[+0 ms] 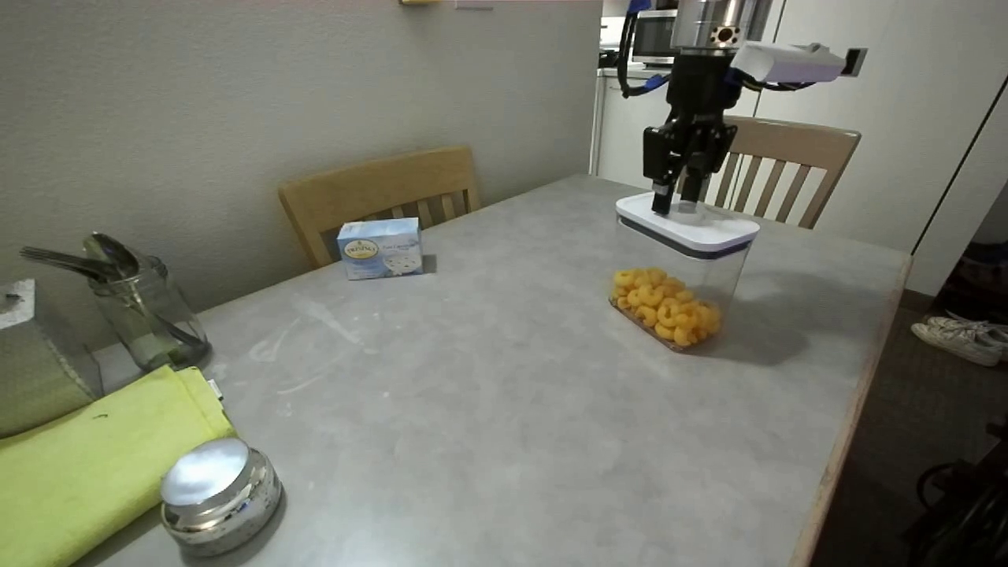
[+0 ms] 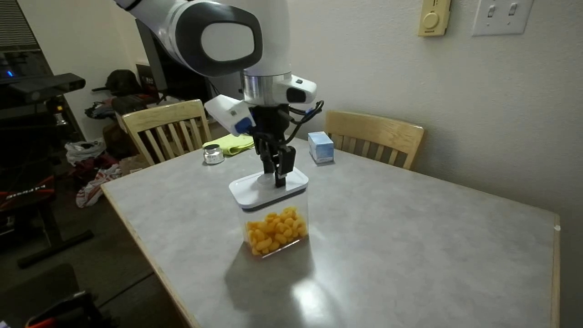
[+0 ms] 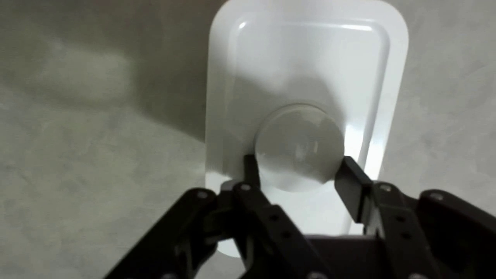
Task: Press the button on the white lid then take the lid and put it on the table
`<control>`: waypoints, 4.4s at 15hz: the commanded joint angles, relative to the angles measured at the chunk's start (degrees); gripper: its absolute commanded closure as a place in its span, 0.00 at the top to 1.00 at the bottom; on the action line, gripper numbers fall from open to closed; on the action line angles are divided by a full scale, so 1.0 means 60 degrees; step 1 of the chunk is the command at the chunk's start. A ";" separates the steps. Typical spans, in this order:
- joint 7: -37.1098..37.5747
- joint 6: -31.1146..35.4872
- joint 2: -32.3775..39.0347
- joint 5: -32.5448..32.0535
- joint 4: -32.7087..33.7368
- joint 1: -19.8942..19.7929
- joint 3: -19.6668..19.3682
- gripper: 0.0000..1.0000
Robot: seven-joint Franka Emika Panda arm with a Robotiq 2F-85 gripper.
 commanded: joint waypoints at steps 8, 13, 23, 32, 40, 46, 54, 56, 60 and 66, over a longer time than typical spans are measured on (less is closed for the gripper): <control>-0.0173 0.0197 -0.0270 -0.0107 -0.0330 0.0022 -0.0003 0.27; -0.0062 0.0164 -0.0734 -0.0750 -0.0468 0.0202 -0.0028 0.27; 0.0352 -0.0052 -0.1781 -0.2190 -0.0607 0.0775 0.0238 0.27; 0.1184 -0.0224 -0.0994 -0.2759 -0.0330 0.1548 0.0872 0.27; 0.1665 -0.0143 0.0452 -0.2975 0.0460 0.1976 0.0930 0.27; 0.1402 -0.0196 0.1967 -0.2591 0.1865 0.1994 0.0957 0.27; 0.1128 -0.0748 0.4395 -0.2075 0.4034 0.1881 0.0889 0.27; 0.1064 -0.0850 0.4784 -0.1976 0.4392 0.1856 0.0889 0.27; 0.1054 -0.0923 0.4866 -0.1881 0.4642 0.1857 0.0876 0.27; 0.1318 -0.0480 0.4182 -0.2049 0.3825 0.2022 0.0767 0.98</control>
